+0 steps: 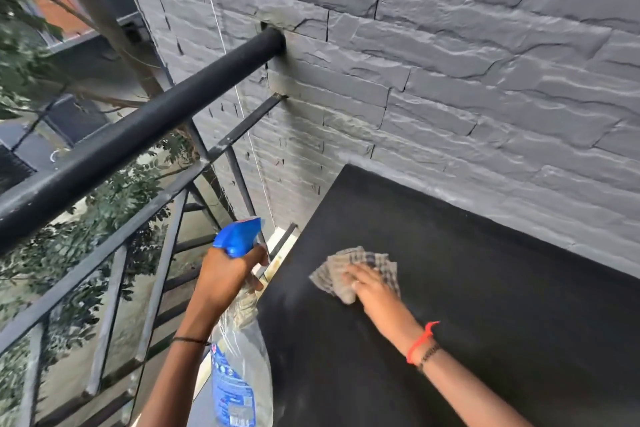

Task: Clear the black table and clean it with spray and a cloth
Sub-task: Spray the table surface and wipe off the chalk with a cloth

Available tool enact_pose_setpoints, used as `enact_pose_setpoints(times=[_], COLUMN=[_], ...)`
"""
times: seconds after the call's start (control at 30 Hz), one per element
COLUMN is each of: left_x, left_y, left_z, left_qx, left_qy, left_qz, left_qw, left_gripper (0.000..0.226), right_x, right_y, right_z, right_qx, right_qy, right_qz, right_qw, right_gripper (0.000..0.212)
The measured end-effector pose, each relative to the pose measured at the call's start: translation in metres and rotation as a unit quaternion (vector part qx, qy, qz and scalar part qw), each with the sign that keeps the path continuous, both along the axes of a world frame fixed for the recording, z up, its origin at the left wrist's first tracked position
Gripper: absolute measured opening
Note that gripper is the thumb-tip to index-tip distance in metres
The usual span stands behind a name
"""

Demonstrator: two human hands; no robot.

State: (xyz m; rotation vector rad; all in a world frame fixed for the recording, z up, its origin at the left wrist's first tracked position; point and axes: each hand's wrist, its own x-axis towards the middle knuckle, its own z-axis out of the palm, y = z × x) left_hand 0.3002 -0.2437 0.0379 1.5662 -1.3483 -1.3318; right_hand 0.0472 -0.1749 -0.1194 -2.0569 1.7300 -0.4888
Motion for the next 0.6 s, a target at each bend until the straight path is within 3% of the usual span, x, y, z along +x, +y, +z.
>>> enact_pose_setpoints(times=[0.03, 0.17, 0.33, 0.47, 0.6], left_x=[-0.002, -0.004, 0.004, 0.018, 0.029], left_y=[-0.001, -0.008, -0.009, -0.004, 0.002], left_z=[0.001, -0.004, -0.012, -0.014, -0.012], left_qx=[0.001, 0.007, 0.001, 0.000, -0.002], left_qy=[0.003, 0.008, 0.013, 0.012, -0.006], left_qz=[-0.001, -0.002, 0.013, 0.035, 0.040], left_qw=[1.000, 1.000, 1.000, 0.999, 0.999], left_gripper=[0.001, 0.037, 0.029, 0.025, 0.017], right_x=[-0.019, -0.078, -0.069, -0.015, 0.033], right_y=[-0.006, -0.071, -0.171, -0.192, -0.152], right_z=[0.001, 0.010, 0.022, 0.040, 0.040], right_qx=[-0.003, -0.018, 0.048, 0.041, -0.009], right_qy=[0.002, 0.077, 0.045, 0.063, 0.077], right_qz=[-0.033, -0.122, -0.198, -0.107, -0.015], right_qw=[0.999, 0.989, 0.978, 0.991, 0.997], right_gripper=[0.045, 0.039, 0.028, 0.025, 0.030])
